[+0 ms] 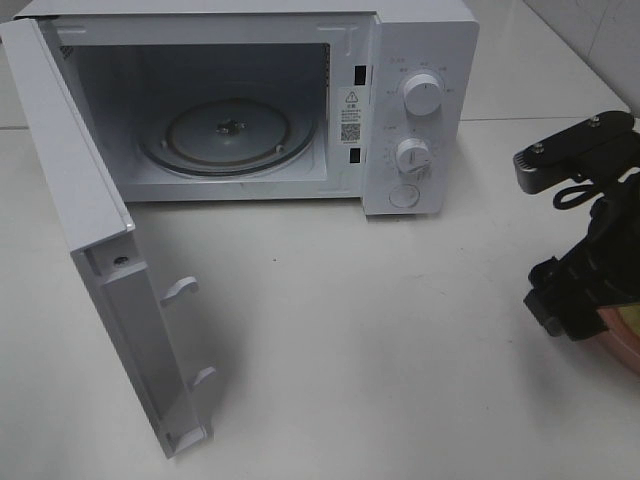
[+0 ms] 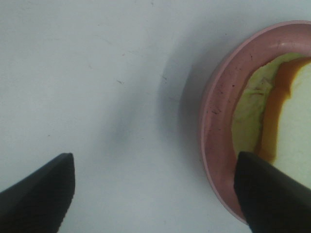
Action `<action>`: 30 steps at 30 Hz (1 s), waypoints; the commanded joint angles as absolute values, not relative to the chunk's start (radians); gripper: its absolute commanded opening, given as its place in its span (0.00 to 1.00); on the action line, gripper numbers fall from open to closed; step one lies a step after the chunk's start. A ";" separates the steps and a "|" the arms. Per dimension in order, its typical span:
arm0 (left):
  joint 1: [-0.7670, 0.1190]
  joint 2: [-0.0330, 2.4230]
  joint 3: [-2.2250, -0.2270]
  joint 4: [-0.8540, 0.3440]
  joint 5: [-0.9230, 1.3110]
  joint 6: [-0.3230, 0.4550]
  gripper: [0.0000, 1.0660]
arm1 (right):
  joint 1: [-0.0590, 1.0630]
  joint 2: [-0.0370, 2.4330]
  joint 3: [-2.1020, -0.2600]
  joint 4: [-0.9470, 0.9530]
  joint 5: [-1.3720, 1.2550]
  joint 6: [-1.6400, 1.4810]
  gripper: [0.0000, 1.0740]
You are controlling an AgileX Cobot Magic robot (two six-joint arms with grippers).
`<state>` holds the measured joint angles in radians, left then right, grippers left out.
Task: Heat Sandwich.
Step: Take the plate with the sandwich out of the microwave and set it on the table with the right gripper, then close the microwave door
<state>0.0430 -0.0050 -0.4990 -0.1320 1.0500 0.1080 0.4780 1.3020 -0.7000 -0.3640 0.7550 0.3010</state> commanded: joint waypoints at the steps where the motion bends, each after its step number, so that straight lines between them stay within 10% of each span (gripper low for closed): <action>1: 0.048 -0.025 -0.494 -0.133 1.038 0.102 0.97 | 0.480 1.217 -0.701 -0.292 0.798 0.216 0.78; 30: 0.048 -0.025 -0.494 -0.133 1.038 0.102 0.97 | 0.460 0.505 -0.686 -0.117 1.082 0.066 0.73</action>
<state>0.0430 -0.0050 -0.4990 -0.1320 1.0500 0.1080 0.4720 0.5410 -0.6960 -0.1280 1.0660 0.0710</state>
